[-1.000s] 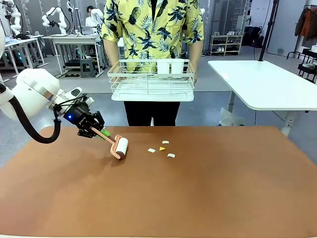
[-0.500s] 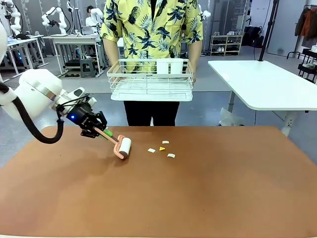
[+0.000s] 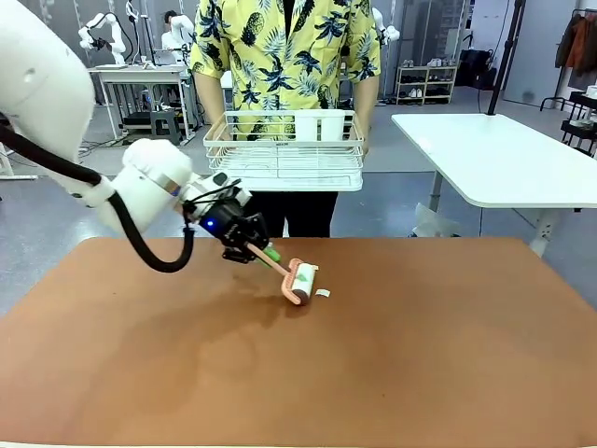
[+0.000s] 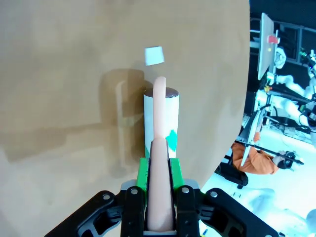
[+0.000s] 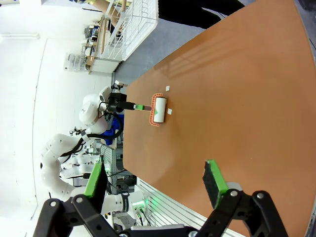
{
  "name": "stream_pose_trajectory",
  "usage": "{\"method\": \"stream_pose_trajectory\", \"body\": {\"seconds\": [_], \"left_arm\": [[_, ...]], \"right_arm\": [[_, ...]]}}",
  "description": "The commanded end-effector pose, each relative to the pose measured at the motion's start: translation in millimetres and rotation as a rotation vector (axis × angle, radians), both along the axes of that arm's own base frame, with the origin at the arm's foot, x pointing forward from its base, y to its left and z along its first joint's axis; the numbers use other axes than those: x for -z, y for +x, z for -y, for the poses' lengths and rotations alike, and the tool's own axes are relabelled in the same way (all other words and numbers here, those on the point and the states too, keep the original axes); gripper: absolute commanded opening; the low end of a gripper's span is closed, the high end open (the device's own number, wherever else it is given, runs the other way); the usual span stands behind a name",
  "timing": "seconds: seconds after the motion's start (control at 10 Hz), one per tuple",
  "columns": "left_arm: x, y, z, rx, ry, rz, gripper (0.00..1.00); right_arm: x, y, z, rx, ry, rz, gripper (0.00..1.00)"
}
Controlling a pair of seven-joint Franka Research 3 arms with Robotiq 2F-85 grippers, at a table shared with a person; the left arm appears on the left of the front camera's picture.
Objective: Clean the table.
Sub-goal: Clean the table with the Lint Roller when the human lifts the Dish drying rack.
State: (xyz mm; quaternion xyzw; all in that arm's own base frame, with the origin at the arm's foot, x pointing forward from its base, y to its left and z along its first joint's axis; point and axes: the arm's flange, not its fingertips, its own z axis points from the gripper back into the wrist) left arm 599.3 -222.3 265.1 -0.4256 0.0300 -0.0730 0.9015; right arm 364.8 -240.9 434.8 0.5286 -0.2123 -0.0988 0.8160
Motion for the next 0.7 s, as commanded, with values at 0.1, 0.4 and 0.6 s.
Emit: {"method": "stream_pose_trajectory", "body": {"seconds": [0.1, 0.4, 0.6], "left_arm": [[10.1, 26.5, 43.5, 0.016, 0.069, -0.021, 0.21], [7.3, 37.9, 95.4, -0.012, 0.071, -0.044, 0.21], [-8.7, 41.1, 116.1, -0.060, 0.076, -0.038, 0.21]], "right_arm": [[-2.3, -2.7, 0.1, -0.006, 0.008, 0.012, 1.00], [-2.3, -2.7, 0.1, -0.006, 0.008, 0.012, 1.00], [-2.3, -2.7, 0.1, -0.006, 0.008, 0.012, 1.00]]}}
